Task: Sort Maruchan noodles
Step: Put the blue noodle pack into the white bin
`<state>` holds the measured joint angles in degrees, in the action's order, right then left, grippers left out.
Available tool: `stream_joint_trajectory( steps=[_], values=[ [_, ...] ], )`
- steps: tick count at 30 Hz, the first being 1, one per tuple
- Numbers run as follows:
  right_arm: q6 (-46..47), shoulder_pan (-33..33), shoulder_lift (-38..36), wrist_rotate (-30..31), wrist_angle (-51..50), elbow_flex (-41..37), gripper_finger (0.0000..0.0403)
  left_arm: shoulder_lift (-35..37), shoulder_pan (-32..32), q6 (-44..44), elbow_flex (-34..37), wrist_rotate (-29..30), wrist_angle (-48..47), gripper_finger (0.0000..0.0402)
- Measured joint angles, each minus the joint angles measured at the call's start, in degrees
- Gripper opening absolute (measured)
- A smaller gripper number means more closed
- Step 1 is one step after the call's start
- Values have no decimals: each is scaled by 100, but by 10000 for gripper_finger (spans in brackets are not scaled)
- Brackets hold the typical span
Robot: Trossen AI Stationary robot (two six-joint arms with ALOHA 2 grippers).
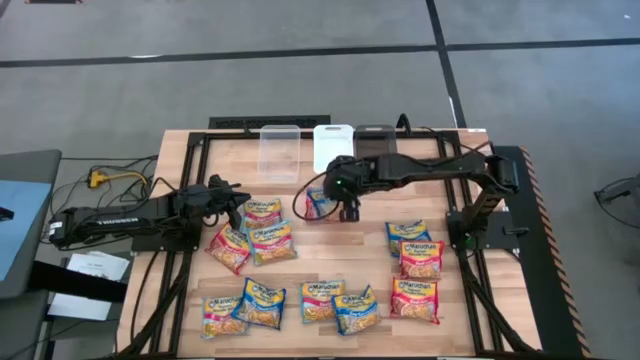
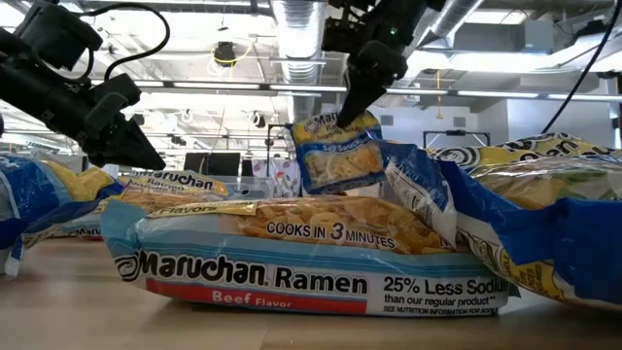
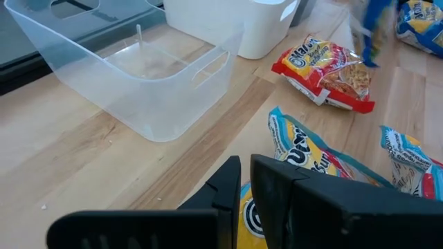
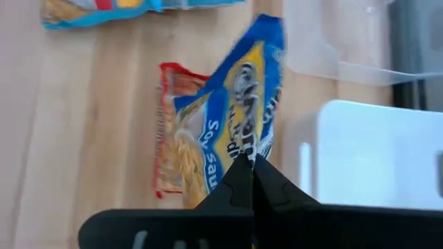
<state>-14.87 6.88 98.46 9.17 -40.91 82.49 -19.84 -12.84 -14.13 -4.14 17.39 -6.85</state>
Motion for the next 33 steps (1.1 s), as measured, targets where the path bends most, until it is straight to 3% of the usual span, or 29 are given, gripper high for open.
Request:
stream_joint_trajectory(
  steps=[11, 21, 33],
  values=[
    [-681, 861, -374, 495, 689, 65, 4, 1, 0, 2, 0, 97, 52, 22],
    [-1284, 1778, -446, 461, 1674, 53, 4, 2, 0, 62, 0, 180, 78, 22],
    [-1733, 2302, -446, 247, 2508, 50, 4, 1, 0, 66, 0, 212, 78, 22]
  ],
)
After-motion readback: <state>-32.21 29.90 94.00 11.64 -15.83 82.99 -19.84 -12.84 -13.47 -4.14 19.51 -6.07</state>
